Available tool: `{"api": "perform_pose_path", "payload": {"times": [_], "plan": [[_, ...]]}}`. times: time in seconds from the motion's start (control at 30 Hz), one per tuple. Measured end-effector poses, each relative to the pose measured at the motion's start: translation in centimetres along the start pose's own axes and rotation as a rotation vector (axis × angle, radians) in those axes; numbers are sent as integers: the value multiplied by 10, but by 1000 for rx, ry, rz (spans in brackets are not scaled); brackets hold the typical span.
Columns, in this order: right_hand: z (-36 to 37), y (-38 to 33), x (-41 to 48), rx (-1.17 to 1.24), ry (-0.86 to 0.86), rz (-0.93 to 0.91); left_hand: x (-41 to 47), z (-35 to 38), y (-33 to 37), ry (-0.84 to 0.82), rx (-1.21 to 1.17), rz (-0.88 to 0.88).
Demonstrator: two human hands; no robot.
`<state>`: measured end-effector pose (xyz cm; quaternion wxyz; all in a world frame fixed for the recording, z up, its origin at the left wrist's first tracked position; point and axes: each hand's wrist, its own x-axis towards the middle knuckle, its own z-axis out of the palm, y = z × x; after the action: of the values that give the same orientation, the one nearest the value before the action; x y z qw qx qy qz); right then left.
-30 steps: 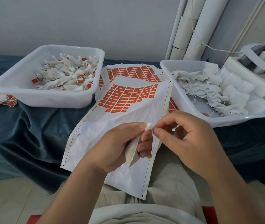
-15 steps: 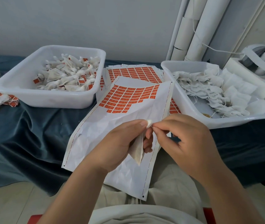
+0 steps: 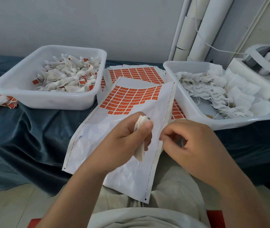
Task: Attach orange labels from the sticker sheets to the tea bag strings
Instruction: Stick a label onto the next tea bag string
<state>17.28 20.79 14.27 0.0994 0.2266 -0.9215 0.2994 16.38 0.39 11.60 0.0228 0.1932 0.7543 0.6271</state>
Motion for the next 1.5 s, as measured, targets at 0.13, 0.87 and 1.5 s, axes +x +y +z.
{"api": "perform_pose_path", "payload": {"times": [0.13,0.87,1.5], "plan": [[4,-3,2,202,155,3,-1,-1,-1,-60,-5,12],[14,-14,0,-233,155,-88,-2,12,2,14,11,-45],[9,4,10,767,-258,186,-3,31,1,300,-55,-94]]}}
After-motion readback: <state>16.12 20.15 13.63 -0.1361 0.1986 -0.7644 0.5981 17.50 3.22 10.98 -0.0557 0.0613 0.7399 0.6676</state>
